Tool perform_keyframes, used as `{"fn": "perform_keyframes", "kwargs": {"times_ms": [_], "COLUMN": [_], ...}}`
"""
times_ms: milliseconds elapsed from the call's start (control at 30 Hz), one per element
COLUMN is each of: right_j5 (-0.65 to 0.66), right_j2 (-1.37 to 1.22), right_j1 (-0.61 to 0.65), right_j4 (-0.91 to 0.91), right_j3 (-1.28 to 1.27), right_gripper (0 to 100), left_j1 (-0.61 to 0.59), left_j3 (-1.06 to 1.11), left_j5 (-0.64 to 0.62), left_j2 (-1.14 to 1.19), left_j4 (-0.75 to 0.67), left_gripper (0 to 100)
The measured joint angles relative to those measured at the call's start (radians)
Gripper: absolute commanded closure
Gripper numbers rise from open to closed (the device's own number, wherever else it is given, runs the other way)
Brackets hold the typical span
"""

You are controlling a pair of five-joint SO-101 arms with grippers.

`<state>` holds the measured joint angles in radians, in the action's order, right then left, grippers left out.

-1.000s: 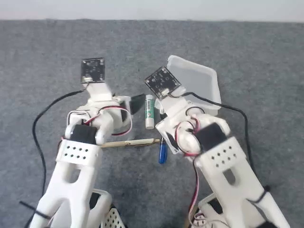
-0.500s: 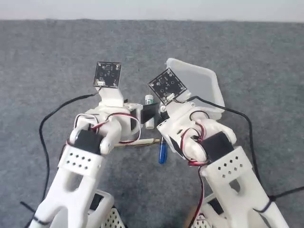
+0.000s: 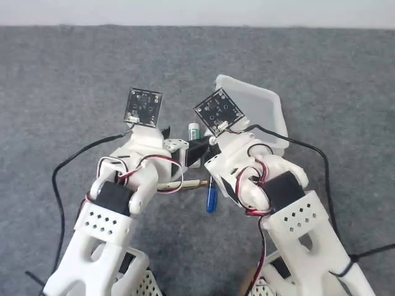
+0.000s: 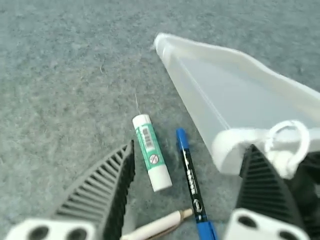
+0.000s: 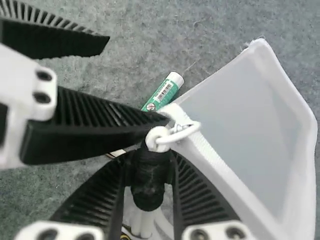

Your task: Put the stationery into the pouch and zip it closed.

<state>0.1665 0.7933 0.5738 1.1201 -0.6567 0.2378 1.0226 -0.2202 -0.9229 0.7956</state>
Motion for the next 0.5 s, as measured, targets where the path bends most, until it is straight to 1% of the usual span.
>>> {"fn": "perform_keyframes", "kwargs": {"times_ms": [167, 233, 367, 500], "right_j5": [0.0, 0.0, 0.0, 0.0], "right_j2": [0.017, 0.037, 0.052, 0.052], "right_j1": [0.009, 0.017, 0.017, 0.017], "right_j4": [0.011, 0.018, 0.028, 0.028], "right_j3": [-0.002, -0.002, -0.002, -0.002], "right_gripper": [99.2, 99.2, 99.2, 99.2], "left_j1": [-0.026, -0.028, -0.032, -0.032], "left_j3": [0.0, -0.003, -0.055, -0.084], "left_j5": [0.025, 0.028, 0.028, 0.028], "left_j2": [0.101, 0.149, 0.239, 0.258], "left_j4": [-0.104, -0.121, -0.106, -0.066], "left_gripper": [68, 68, 68, 68]}}
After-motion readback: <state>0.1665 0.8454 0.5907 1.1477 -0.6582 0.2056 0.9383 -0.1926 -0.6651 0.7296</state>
